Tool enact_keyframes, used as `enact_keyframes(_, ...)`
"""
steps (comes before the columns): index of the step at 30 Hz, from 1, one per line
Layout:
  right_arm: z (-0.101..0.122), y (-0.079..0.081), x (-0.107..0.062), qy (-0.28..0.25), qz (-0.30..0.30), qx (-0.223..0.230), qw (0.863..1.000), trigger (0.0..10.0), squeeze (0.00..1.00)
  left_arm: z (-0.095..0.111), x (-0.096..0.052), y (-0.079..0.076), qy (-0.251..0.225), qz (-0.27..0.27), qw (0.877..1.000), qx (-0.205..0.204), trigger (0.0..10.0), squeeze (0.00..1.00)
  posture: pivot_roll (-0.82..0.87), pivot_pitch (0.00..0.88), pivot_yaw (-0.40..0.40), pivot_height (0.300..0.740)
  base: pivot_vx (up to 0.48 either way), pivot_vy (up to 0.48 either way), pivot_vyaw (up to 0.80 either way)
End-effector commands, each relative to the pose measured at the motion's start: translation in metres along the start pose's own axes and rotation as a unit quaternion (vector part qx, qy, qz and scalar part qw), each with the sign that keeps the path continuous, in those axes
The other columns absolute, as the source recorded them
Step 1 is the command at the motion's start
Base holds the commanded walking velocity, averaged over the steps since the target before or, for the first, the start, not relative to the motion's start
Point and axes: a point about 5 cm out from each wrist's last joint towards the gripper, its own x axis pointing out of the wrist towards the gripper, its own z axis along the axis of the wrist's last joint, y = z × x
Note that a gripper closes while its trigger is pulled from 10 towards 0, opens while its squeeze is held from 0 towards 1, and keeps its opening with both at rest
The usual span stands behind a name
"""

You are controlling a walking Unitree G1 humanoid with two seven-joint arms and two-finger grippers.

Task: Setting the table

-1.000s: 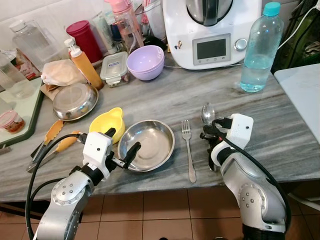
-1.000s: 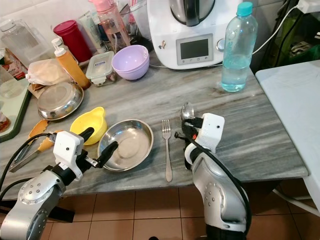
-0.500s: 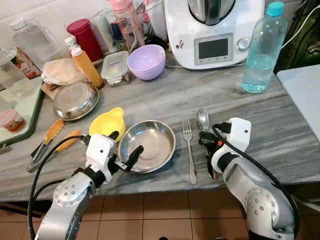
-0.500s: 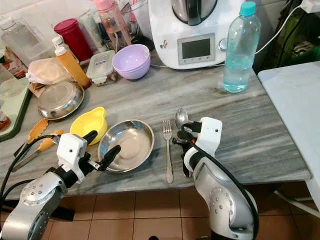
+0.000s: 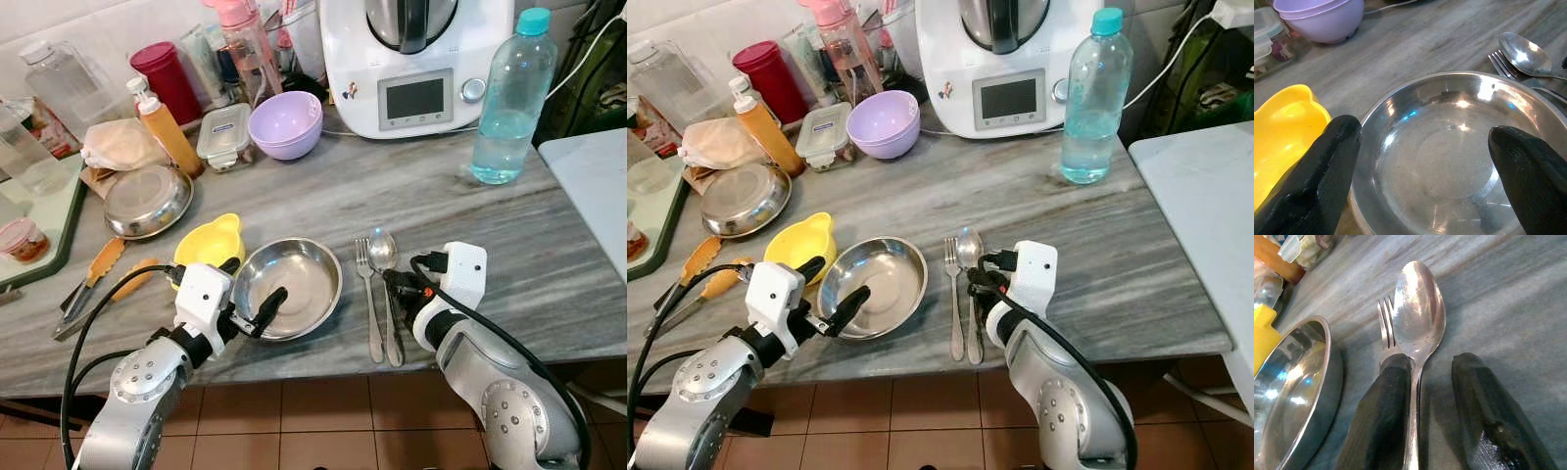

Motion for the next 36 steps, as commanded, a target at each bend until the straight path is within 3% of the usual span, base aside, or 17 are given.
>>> enact_keyframes(1, -0.036, -0.021, 0.001, 0.089, -0.066, 0.0, 0.994, 10.0, 0.99, -0.004, -0.003, 0.004, 0.014, 0.005, 1.0, 0.003, 10.0, 0.0, -0.3, 0.182, 0.265, 0.74, 0.0, 0.0, 0.0)
enact_keyframes(6, -0.035, -0.022, 0.002, 0.089, -0.064, -0.021, 0.994, 10.0, 0.98, -0.004, -0.003, 0.004, 0.013, 0.006, 1.0, 0.002, 10.0, 0.0, -0.3, 0.183, 0.264, 0.74, 0.0, 0.0, 0.0)
enact_keyframes(14, -0.021, -0.018, 0.003, 0.045, -0.051, -0.052, 0.996, 10.0, 1.0, -0.004, 0.001, 0.002, 0.008, 0.008, 1.0, -0.001, 10.0, 0.0, -0.31, 0.182, 0.263, 0.74, 0.0, 0.0, 0.0)
enact_keyframes(22, 0.003, -0.014, 0.001, -0.043, -0.048, -0.094, 0.993, 10.0, 1.0, -0.003, 0.002, 0.002, 0.003, 0.011, 1.0, -0.003, 10.0, 0.0, -0.31, 0.176, 0.262, 0.74, 0.0, 0.0, 0.0)
enact_keyframes(36, 0.043, -0.01, 0.003, -0.154, -0.04, -0.085, 0.984, 10.0, 1.0, -0.002, 0.006, 0.0, -0.004, 0.014, 1.0, -0.008, 10.0, 0.0, -0.32, 0.171, 0.26, 0.74, 0.0, 0.0, 0.0)
